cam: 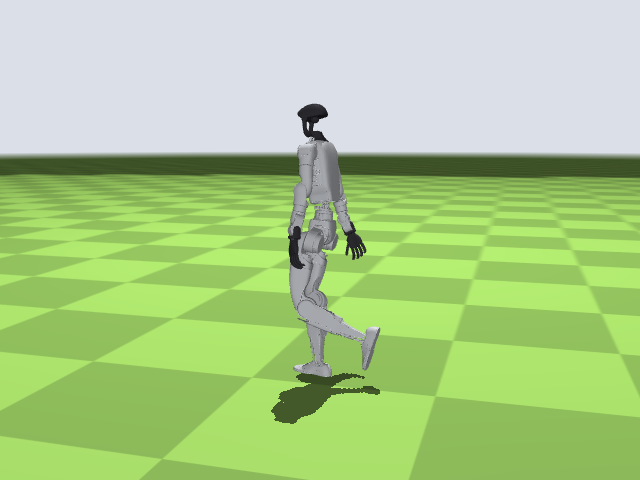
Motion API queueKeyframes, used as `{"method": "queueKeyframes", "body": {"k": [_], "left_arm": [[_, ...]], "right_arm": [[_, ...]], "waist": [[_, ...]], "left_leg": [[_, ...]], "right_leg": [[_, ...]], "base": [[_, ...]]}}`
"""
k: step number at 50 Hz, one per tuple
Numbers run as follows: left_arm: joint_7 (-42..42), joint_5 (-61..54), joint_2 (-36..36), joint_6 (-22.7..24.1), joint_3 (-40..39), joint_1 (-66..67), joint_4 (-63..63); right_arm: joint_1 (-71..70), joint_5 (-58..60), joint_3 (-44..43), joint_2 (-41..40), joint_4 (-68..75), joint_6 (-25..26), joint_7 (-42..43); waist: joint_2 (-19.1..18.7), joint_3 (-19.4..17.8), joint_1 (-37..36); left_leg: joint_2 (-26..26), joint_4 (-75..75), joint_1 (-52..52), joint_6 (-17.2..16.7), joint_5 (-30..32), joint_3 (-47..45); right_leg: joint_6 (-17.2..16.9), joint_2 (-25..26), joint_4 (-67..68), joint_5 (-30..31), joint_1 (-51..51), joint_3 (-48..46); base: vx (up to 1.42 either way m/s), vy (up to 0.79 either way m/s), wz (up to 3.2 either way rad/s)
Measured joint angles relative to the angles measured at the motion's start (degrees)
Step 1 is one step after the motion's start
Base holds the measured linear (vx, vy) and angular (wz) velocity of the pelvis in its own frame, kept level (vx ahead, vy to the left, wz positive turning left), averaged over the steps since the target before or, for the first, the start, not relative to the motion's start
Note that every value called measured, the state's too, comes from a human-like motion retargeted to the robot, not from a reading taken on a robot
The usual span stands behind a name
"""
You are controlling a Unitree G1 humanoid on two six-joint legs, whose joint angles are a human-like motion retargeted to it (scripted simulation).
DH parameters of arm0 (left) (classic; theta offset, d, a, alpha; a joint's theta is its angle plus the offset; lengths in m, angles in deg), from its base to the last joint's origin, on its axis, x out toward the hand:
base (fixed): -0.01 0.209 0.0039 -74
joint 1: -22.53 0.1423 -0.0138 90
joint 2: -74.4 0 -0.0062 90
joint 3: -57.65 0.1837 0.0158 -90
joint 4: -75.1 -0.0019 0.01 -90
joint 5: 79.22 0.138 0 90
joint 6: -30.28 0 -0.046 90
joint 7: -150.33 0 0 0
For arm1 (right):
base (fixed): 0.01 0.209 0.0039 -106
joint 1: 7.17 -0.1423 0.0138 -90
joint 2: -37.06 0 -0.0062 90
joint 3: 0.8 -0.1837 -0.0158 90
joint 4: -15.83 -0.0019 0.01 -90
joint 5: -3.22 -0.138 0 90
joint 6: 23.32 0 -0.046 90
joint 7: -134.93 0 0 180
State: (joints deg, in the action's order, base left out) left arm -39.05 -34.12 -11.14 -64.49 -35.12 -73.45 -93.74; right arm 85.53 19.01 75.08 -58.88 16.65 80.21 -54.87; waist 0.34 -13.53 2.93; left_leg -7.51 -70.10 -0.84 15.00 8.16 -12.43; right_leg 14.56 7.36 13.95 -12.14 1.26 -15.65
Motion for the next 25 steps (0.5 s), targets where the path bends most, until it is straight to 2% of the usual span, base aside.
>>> {"method": "queueKeyframes", "body": {"k": [2,4,6,8,9,10,13,14,15,17,18,20,22,25], "left_arm": [[0.31,1.73,-0.6,-0.21,0.16,1.04,-0.45],[3.11,3.17,-0.82,-0.59,-1.44,2.23,-0.9],[6.01,2.86,-0.65,-0.94,-3.66,3.58,-2.94],[6.65,1.54,-0.15,-1.58,-5.33,4.93,-6.36],[5.88,0.77,-0.04,-2.21,-6.05,5.18,-8.28],[4.79,-0.04,-0.03,-2.97,-6.79,5.22,-10.25],[-0.3,-1.32,-0.07,-6.44,-8.53,4.49,-14.49],[-1.63,-1.18,0.14,-7.68,-8.54,4.78,-14.82],[-2.82,-0.82,0.4,-8.96,-8.43,5.24,-14.83],[-2.81,2.05,1.17,-11.25,-8.0,6.86,-13.09],[-1.95,3.1,1.62,-12.0,-7.06,7.44,-12.16],[0.82,4.42,2.43,-13.13,-4.99,8.03,-10.99],[3.39,5.21,2.55,-14.07,-5.69,7.3,-10.05],[4.81,4.24,1.86,-14.23,-5.06,7.1,-7.64]], "right_arm": [[-0.82,1.56,0.8,-0.35,-1.11,-0.19,0.34],[-2.24,2.99,2.39,-0.68,-3.0,-0.92,2.32],[-3.45,4.44,4.96,-0.97,-5.87,-2.71,4.56],[-3.44,6.25,7.25,-1.31,-10.0,-4.83,5.64],[-3.5,7.28,8.03,-1.33,-12.47,-6.01,5.67],[-3.71,8.35,8.71,-1.27,-15.05,-7.26,5.53],[-4.69,9.44,9.97,-1.41,-22.97,-9.61,5.29],[-4.83,8.91,10.29,-1.74,-25.03,-9.82,5.37],[-4.93,8.18,10.57,-2.14,-26.82,-9.99,5.44],[-4.77,6.58,10.24,-2.92,-28.21,-10.58,5.39],[-4.72,5.82,9.94,-3.23,-28.28,-10.09,5.58],[-4.71,5.02,8.95,-3.61,-26.6,-8.28,6.35],[-5.76,3.8,9.68,-3.86,-22.43,-5.46,8.7],[-5.26,1.53,9.65,-3.73,-15.23,-2.26,12.27]], "waist": [[-1.08,0.35,-2.46],[-1.83,1.38,-4.85],[-0.98,2.9,-6.33],[0.52,5.12,-6.34],[0.85,6.12,-6.01],[0.95,7.02,-5.64],[-1.68,6.57,-6.51],[-2.15,6.41,-6.5],[-2.44,6.39,-6.42],[-3.04,6.56,-5.72],[-3.17,6.67,-4.52],[-3.45,8.02,-1.64],[-4.08,7.95,1.58],[-1.81,8.54,3.51]], "left_leg": [[-7.3,-7.04,4.99,0.0,-5.59,-3.59],[-11.17,-6.87,9.86,0.0,-7.59,-8.25],[-10.47,-0.32,14.34,0.0,-9.35,-13.9],[-4.66,13.35,18.9,0.0,-10.79,-18.8],[-1.25,22.14,20.98,-2.76,-10.04,-17.57],[1.92,31.32,22.89,-6.89,-8.68,-14.69],[4.12,49.66,24.28,-19.64,-8.23,5.57],[3.89,51.6,24.87,-20.89,-8.61,10.95],[3.52,52.47,25.64,-20.96,-8.69,15.15],[2.62,51.36,25.86,-20.34,-7.61,15.73],[2.29,49.55,26.3,-17.97,-10.18,12.69],[-0.54,45.43,26.86,-11.07,-14.26,2.19],[-2.12,39.33,29.2,-9.67,-16.28,4.59],[-3.44,38.54,25.99,-6.61,-17.44,-2.76]], "right_leg": [[-0.59,1.4,-2.35,-0.13,-2.9,0.59],[-1.49,1.87,-5.04,0.27,-4.82,0.36],[-3.51,0.07,-6.77,1.46,-5.21,2.63],[-7.18,-5.11,-8.46,3.03,-4.7,1.86],[-8.48,-6.59,-8.61,3.16,-4.1,2.19],[-9.39,-7.27,-8.37,2.91,-3.39,3.13],[-10.42,-4.45,-6.77,1.28,-3.98,7.24],[-11.04,-4.15,-6.13,0.75,-4.24,8.76],[-11.74,-4.1,-5.43,0.21,-4.38,10.4],[-13.02,-3.65,-3.77,-0.36,-4.29,13.8],[-13.8,-3.73,-3.26,-0.43,-4.31,14.67],[-15.18,-3.98,-2.64,0.49,-3.7,15.78],[-15.47,-3.73,-2.56,3.84,-2.8,16.37],[-16.36,-7.33,-3.37,9.5,-1.98,17.29]], "base": [[0.75,0.13,-0.56],[0.38,0.45,-0.73],[0.07,0.69,-0.67],[0.19,0.84,-0.12],[0.3,0.59,-0.02],[0.36,0.29,-0.62],[0.53,0.15,-1.42],[0.6,0.17,-1.68],[0.65,0.2,-1.75],[0.69,0.25,-1.58],[0.61,0.3,-1.14],[0.57,0.36,-0.96],[0.35,0.25,-1.45],[0.38,0.21,-1.85]]}}
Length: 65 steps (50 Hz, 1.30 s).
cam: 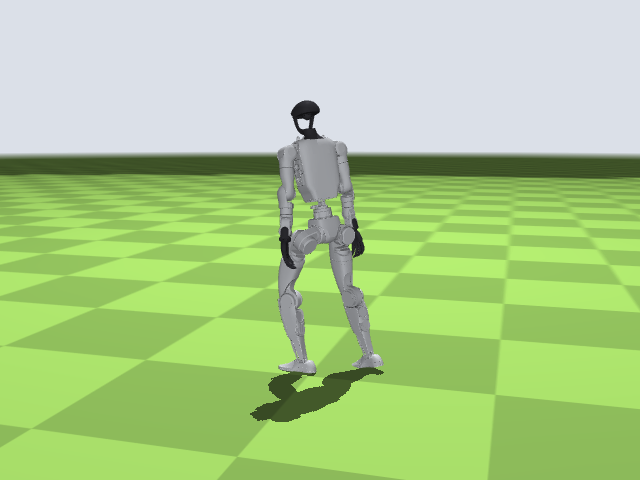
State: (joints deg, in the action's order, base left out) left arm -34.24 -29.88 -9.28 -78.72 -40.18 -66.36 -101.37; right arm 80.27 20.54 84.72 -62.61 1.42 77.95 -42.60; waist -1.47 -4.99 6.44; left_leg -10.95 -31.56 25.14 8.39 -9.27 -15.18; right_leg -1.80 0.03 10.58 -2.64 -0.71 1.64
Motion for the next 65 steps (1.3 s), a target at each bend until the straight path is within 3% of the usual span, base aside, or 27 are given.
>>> {"method": "queueKeyframes", "body": {"k": [5,7,12,17,18,20,22,25,28,30,33,35,37,40,45,48,50,53,55,58,60,65], "left_arm": [[6.65,-3.92,-3.83,2.41,0.63,0.81,3.66],[8.21,-4.91,-5.36,3.64,0.37,1.97,4.11],[8.46,-6.69,-5.68,3.68,-1.32,6.91,1.43],[4.62,-7.72,-0.87,3.4,-3.68,11.41,-0.18],[3.69,-8.17,0.26,3.56,-4.01,11.85,-0.17],[2.34,-8.59,2.33,3.78,-4.54,12.2,-0.19],[2.31,-7.42,3.57,3.48,-4.86,11.75,-1.24],[1.51,-5.02,3.43,0.73,-3.53,10.79,-4.31],[-0.29,-3.89,2.82,-1.37,-1.22,12.07,-5.45],[0.25,-4.46,3.1,-1.83,0.32,12.02,-4.89],[-0.82,-3.95,3.04,0.15,-0.99,10.29,-2.72],[-2.47,-3.57,2.15,0.84,-0.74,8.67,-1.35],[-1.42,-4.18,0.86,0.62,-0.02,7.55,-0.8],[3.48,-6.92,0.32,0.62,1.28,6.33,-0.23],[3.38,-10.04,2.61,3.31,0.53,5.75,3.34],[2.84,-9.94,3.96,3.84,0.72,5.64,4.32],[2.26,-9.49,4.21,3.44,1.8,5.26,4.4],[0.73,-7.26,4.26,3.32,3.52,4.51,4.52],[-0.15,-5.66,4.49,3.19,4.78,4.22,4.57],[-1.45,-3.5,5.02,3.18,6.11,4.06,4.81],[-2.27,-2.42,5.47,3.14,6.47,4.36,4.89],[-2.95,-2.55,5.22,1.8,5.08,3.15,2.88]], "right_arm": [[0.83,3.98,-0.48,1.74,7.63,2.88,-6.22],[0.17,5.57,0.01,1.99,8.06,3.18,-6.84],[-2.15,7.01,1.48,0.66,6.65,3.07,-6.72],[-3.88,6.46,2.02,-2.38,6.39,2.19,-5.13],[-4.06,6.16,2.27,-2.75,6.8,1.92,-5.12],[-3.83,5.98,2.62,-3.19,7.57,1.46,-5.28],[-3.0,6.43,2.63,-2.99,8.27,1.17,-5.31],[-1.65,7.42,2.47,-2.72,9.32,1.1,-4.69],[-0.53,8.51,2.15,-2.22,11.39,1.7,-4.73],[-1.26,8.69,0.61,-1.39,13.36,3.22,-5.21],[-2.77,5.91,0.07,-1.45,14.59,4.99,-2.72],[-3.19,2.45,-0.42,-1.42,14.51,2.89,-1.84],[-2.35,0.16,-1.4,-1.23,14.2,0.32,-3.63],[-0.47,0.01,-3.46,-0.27,13.87,0.43,-6.27],[-0.21,2.41,-3.73,0.96,14.86,3.12,-2.12],[0.11,1.62,-2.94,0.75,14.84,2.61,-2.37],[0.37,1.66,-2.92,0.41,14.49,1.71,-4.44],[0.87,2.22,-2.52,-0.32,14.0,1.29,-5.77],[1.42,2.53,-1.63,-0.53,13.82,1.36,-5.23],[1.94,4.11,-0.61,-0.2,13.68,1.97,-4.39],[2.74,5.92,-0.06,0.31,13.08,2.76,-5.14],[4.26,7.86,0.75,0.84,10.91,3.15,-7.18]], "waist": [[3.89,2.75,-0.62],[4.5,2.75,-0.36],[5.48,3.87,0.75],[6.42,4.3,0.19],[6.59,4.02,-0.19],[6.88,3.43,-1.95],[8.41,3.25,-4.74],[9.43,3.04,-6.73],[8.87,5.75,-7.29],[7.48,4.48,-8.68],[7.13,-0.83,-8.52],[7.64,-2.98,-7.8],[7.7,-3.24,-7.8],[6.89,-1.75,-9.92],[5.67,-2.07,-10.04],[5.52,-0.23,-6.45],[4.54,0.03,-5.67],[3.41,-0.31,-7.05],[3.2,-0.59,-8.41],[2.77,-0.73,-8.21],[2.74,-0.18,-7.93],[2.08,0.52,-5.71]], "left_leg": [[0.47,6.21,-7.82,2.7,-1.9,-11.54],[-0.2,8.61,-11.53,2.77,-2.53,-17.33],[-0.92,14.08,-20.83,1.4,-3.31,-34.31],[2.86,19.46,-29.01,-2.06,-1.55,-44.47],[3.89,20.23,-30.52,-2.33,-0.84,-45.4],[5.55,20.58,-32.8,-1.19,0.82,-43.87],[8.44,18.67,-33.61,0.6,1.85,-36.88],[12.01,14.99,-33.8,4.11,1.3,-18.55],[13.92,13.92,-34.21,5.88,1.13,-9.59],[12.25,10.34,-34.78,6.61,2.32,-8.67],[5.73,-2.05,-36.52,6.61,3.2,-13.7],[2.23,-10.99,-35.16,6.61,3.33,-14.65],[0.76,-18.51,-31.45,6.61,1.67,-14.07],[1.69,-23.03,-23.78,6.61,3.57,-13.51],[1.92,-16.06,-18.44,6.61,1.27,-19.27],[8.0,-4.24,-12.25,6.11,3.42,-13.87],[9.55,1.66,-9.55,2.15,4.43,-7.49],[10.18,6.56,-7.64,-4.51,3.36,2.3],[10.23,8.41,-7.96,-6.27,2.94,5.26],[11.2,8.79,-9.64,-5.56,4.05,6.18],[12.32,9.88,-11.42,-1.28,2.48,3.34],[13.33,13.17,-16.53,-2.0,-0.24,4.76]], "right_leg": [[1.64,-5.8,-2.06,7.23,3.77,-5.31],[3.3,-7.16,-2.34,7.67,4.88,-12.49],[3.97,-9.23,-0.65,2.4,4.92,-40.92],[2.98,-6.29,1.61,-0.94,2.38,-48.26],[3.13,-5.67,1.91,-1.23,1.59,-47.74],[6.58,-4.61,1.98,-0.28,-0.44,-46.04],[-0.02,-5.21,-0.08,-0.95,-2.59,-43.26],[1.84,-4.24,-4.23,-7.43,-3.77,-36.38],[0.72,-2.99,-3.22,-10.02,-1.2,-27.6],[0.7,-1.4,-1.44,-9.87,-0.3,-21.89],[4.88,3.12,-2.04,-11.64,-5.21,-16.08],[6.81,4.72,-3.98,-12.95,-7.91,-12.68],[5.65,4.62,-5.17,-13.43,-8.21,-10.92],[3.37,4.06,-6.0,-12.93,-6.15,-8.27],[1.35,1.7,-7.16,-11.57,-5.71,-6.47],[2.65,-0.53,-7.48,-9.32,-2.81,-5.62],[4.88,0.6,-7.64,-8.59,-2.37,-4.58],[5.21,2.14,-7.38,-8.45,-2.51,-1.32],[5.09,2.33,-6.75,-8.54,-2.65,1.38],[4.85,2.01,-6.23,-9.17,-3.73,2.26],[4.33,1.41,-5.9,-9.66,-4.51,2.89],[2.91,1.0,-2.14,-9.92,-4.9,1.48]], "base": [[0.21,0.16,-2.62],[-0.02,0.15,-3.32],[-0.12,0.14,-3.58],[-0.22,0.03,-3.47],[-0.21,-0.04,-3.19],[-0.18,-0.09,-3.16],[-0.12,-0.18,-3.02],[-0.04,-0.22,-2.37],[0.13,-0.3,-2.01],[-0.01,-0.37,-2.15],[0.0,-0.61,-2.53],[0.12,-0.69,-1.84],[0.08,-0.3,-1.09],[-0.16,0.16,-0.87],[-0.12,0.28,-0.97],[-0.01,0.35,-0.05],[0.16,0.15,-0.38],[0.24,0.09,-1.09],[0.24,0.15,-1.16],[0.33,0.24,-0.58],[0.39,0.24,-0.4],[0.37,0.24,-0.41]]}}
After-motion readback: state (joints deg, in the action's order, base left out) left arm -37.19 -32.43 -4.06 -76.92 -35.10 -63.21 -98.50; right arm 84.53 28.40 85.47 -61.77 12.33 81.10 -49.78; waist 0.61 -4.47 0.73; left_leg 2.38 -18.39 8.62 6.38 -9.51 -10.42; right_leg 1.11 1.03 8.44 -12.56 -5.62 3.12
